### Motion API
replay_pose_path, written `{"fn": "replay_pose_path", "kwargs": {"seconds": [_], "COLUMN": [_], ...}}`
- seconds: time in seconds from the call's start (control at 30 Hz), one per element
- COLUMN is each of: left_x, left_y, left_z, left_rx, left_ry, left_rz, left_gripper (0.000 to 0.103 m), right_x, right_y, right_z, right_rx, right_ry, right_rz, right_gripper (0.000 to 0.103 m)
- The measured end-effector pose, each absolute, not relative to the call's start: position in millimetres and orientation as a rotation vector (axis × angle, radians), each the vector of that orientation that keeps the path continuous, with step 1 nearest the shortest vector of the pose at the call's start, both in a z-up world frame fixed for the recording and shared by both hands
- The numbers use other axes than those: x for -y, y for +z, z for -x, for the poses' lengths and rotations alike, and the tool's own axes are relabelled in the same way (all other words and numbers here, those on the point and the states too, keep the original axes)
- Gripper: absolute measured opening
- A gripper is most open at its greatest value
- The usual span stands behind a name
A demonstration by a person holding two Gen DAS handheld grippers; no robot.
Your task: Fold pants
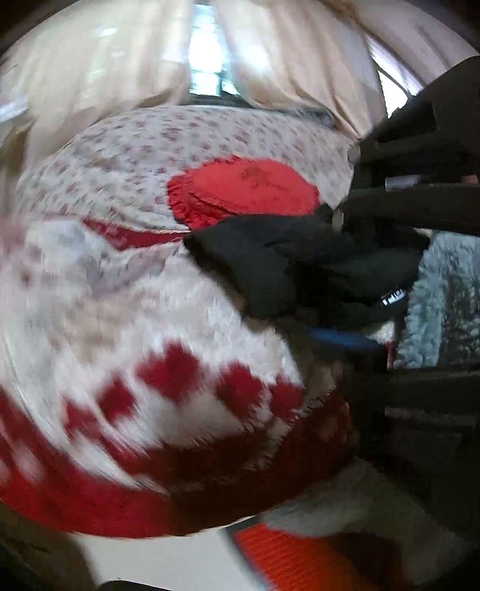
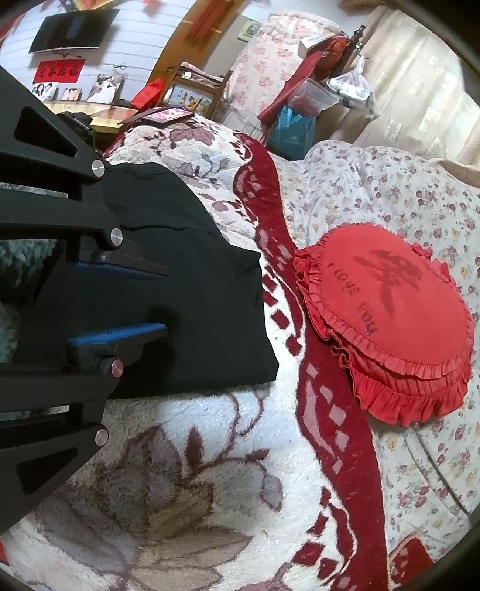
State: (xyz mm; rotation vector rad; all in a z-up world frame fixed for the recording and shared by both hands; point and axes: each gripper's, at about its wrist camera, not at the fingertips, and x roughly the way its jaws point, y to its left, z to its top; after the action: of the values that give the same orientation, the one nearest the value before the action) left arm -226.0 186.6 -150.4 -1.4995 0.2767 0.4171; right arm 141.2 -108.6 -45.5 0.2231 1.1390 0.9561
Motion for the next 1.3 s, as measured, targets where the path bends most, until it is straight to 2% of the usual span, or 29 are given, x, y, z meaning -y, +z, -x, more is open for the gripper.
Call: {"fn": "replay_pose_path", "kwargs": {"seconds": [0.13,0.2,0.3,0.57,0.83,0.9,1.07,1.2,1.3], "left_x": [-171,-150,-119,-64,-11,9,51,49,31], "left_y": [-104,-72,-41,20,28,24,2,-4,-2], "left_z": [209,192,173,115,23,-1,-31,-35,-25], "left_rx": [-0.393,-0.459,-0.47,-0.42,-0.592,-0.663,-0.83,-0.855,-0.811], "left_ry": [0.501,0.551,0.54,0.309,0.073,-0.008,-0.103,-0.134,-0.179], "left_rz": [1.177,0.905,0.671,0.417,0.257,0.198,0.049,0.089,0.227], "left_gripper": [0.017,0.017,0.016,0.014,0.013,0.009,0.009,0.009,0.009], "right_x": [115,120,131,153,178,186,196,193,191], "right_y": [-45,-46,-49,-54,-58,-56,-59,-60,-61], "right_z": [-142,-144,-148,-153,-147,-143,-143,-145,-146], "right_rx": [-1.135,-1.136,-1.144,-1.162,-1.16,-1.136,-1.135,-1.145,-1.149], "right_ry": [0.952,0.947,0.928,0.877,0.823,0.792,0.765,0.776,0.781], "right_rz": [-0.253,-0.287,-0.353,-0.471,-0.542,-0.538,-0.556,-0.549,-0.545], "right_gripper": [0.023,0.023,0.023,0.023,0.024,0.024,0.024,0.024,0.024]}}
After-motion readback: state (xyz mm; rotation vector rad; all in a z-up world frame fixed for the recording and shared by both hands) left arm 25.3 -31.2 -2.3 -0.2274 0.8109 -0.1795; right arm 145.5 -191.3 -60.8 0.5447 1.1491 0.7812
